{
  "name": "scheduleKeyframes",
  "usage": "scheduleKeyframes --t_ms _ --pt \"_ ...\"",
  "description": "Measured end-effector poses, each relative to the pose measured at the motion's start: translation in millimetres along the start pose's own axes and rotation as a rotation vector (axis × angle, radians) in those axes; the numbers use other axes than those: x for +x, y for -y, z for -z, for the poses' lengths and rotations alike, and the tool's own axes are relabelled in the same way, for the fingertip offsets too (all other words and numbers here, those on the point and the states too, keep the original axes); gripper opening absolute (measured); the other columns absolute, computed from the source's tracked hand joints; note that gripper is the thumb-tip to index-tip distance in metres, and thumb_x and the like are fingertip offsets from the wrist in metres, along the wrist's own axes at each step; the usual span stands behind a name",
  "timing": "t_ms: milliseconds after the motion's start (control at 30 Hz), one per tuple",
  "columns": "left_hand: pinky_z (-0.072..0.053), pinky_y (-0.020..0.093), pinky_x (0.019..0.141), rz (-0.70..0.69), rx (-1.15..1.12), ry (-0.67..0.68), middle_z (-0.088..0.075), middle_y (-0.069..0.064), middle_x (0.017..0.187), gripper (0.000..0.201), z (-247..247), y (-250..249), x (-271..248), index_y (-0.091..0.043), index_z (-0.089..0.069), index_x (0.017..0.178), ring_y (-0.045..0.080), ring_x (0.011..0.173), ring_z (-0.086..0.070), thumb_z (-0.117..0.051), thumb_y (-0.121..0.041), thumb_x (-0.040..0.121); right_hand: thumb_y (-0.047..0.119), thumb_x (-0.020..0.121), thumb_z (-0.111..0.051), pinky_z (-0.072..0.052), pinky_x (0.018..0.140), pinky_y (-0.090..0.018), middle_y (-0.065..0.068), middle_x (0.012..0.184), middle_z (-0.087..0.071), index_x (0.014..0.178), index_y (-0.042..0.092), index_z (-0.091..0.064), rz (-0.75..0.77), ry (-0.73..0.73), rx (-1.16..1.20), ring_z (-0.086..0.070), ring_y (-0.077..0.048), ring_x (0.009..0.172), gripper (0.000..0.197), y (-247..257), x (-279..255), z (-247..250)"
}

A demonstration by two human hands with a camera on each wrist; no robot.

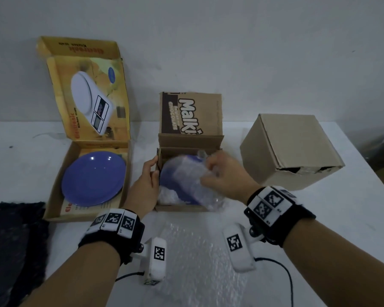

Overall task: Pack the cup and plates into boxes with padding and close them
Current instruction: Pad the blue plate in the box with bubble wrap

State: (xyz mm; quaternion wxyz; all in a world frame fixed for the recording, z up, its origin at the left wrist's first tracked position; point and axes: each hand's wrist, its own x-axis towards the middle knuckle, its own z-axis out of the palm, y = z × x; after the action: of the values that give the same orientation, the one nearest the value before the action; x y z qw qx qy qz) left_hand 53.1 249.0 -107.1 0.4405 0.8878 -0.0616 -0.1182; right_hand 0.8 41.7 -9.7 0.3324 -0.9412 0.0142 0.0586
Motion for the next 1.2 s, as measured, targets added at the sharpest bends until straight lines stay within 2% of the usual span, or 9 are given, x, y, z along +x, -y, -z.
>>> scheduleKeyframes --t_ms 100,200,300,367,433,567,900,1100,1200 --pt "-0.035 0.026 0.050 -0.007 -0.008 -0.006 -0.063 0.008 0.081 0.041 -1.2 -0.6 -0.8 -0.032 -0.026 0.143 0.019 0.063 -0.056 -0.030 -0.029 0.103 0.008 0.078 -0.059 -0.043 0.065 -0.031 -0.010 0.095 -0.059 0.084 0.010 -0.050 -0.070 -0.144 0.126 -0.055 -0.024 0.079 0.011 0.0 7.3 4.3" --pt "-0.040 0.029 0.054 -0.013 -0.024 -0.012 -0.067 0.012 0.088 0.041 -3.1 1.2 0.1 -0.033 -0.027 0.143 0.026 0.067 -0.060 -0.030 -0.029 0.103 0.001 0.084 -0.047 -0.053 0.071 -0.028 0.004 0.102 -0.061 0.110 0.025 -0.056 -0.074 -0.135 0.235 -0.060 -0.014 0.082 0.037 1.1 9.6 0.1" --pt "-0.039 0.030 0.051 -0.009 -0.019 -0.019 -0.066 0.012 0.083 0.041 -3.7 2.0 0.5 -0.033 -0.027 0.143 0.025 0.062 -0.059 -0.030 -0.030 0.102 0.011 0.088 -0.045 -0.058 0.065 -0.035 0.000 0.084 -0.068 0.102 0.025 -0.068 -0.118 -0.203 0.288 -0.063 -0.015 0.069 0.029 5.3 13.1 -4.6" --pt "-0.032 0.028 0.047 -0.009 -0.019 -0.019 -0.061 0.006 0.074 0.041 -3.0 0.3 -0.3 -0.032 -0.027 0.143 0.019 0.056 -0.053 -0.030 -0.029 0.103 0.022 0.084 -0.052 -0.052 0.061 -0.023 0.001 0.075 -0.062 0.088 0.019 -0.064 -0.086 -0.246 0.357 -0.058 -0.004 0.064 0.013 11.5 14.9 -5.0" --pt "-0.028 0.027 0.046 0.002 -0.024 -0.015 -0.052 -0.001 0.063 0.041 -2.1 -3.0 -1.7 -0.032 -0.027 0.143 0.016 0.052 -0.048 -0.030 -0.028 0.103 0.026 0.075 -0.057 -0.043 0.065 -0.011 0.003 0.091 -0.052 0.100 0.017 -0.054 -0.080 -0.222 0.431 -0.054 0.003 0.076 0.026 17.3 18.6 -3.9" --pt "-0.039 0.033 0.050 0.017 -0.040 -0.009 -0.057 0.005 0.066 0.040 -1.6 -5.4 -3.1 -0.036 -0.027 0.142 0.023 0.058 -0.055 -0.029 -0.029 0.103 -0.007 0.075 -0.053 -0.041 0.074 -0.019 -0.003 0.114 -0.023 0.129 0.006 -0.029 -0.097 -0.242 0.221 -0.044 -0.026 0.101 0.060 16.1 29.7 -9.5" --pt "-0.051 0.039 0.071 -0.012 -0.133 -0.053 -0.064 0.003 0.101 0.030 -3.6 -5.9 3.9 -0.022 -0.038 0.128 0.024 0.084 -0.062 -0.036 -0.015 0.099 0.027 0.067 -0.080 -0.048 0.062 -0.030 -0.010 0.093 -0.056 0.088 0.009 -0.054 0.243 -0.460 -0.368 -0.052 -0.025 0.078 0.038 19.3 49.8 -42.9" --pt "-0.048 0.044 0.062 -0.056 -0.086 -0.091 -0.063 0.004 0.087 0.025 -6.3 -9.8 1.3 -0.024 -0.037 0.122 0.022 0.071 -0.060 -0.035 -0.015 0.099 -0.003 0.055 -0.080 -0.048 0.037 -0.030 -0.008 0.093 -0.059 0.092 0.012 -0.057 0.360 -0.249 -0.494 -0.058 -0.026 0.072 0.047 18.0 68.0 -58.7" --pt "-0.049 0.046 0.063 -0.075 -0.067 -0.080 -0.064 0.006 0.090 0.022 -6.7 -8.2 2.9 -0.027 -0.036 0.118 0.022 0.073 -0.060 -0.035 -0.017 0.098 -0.009 0.052 -0.076 -0.052 0.050 -0.035 -0.011 0.093 -0.067 0.096 0.009 -0.065 0.380 -0.102 -0.497 -0.064 -0.031 0.077 0.049 9.2 74.6 -61.9"
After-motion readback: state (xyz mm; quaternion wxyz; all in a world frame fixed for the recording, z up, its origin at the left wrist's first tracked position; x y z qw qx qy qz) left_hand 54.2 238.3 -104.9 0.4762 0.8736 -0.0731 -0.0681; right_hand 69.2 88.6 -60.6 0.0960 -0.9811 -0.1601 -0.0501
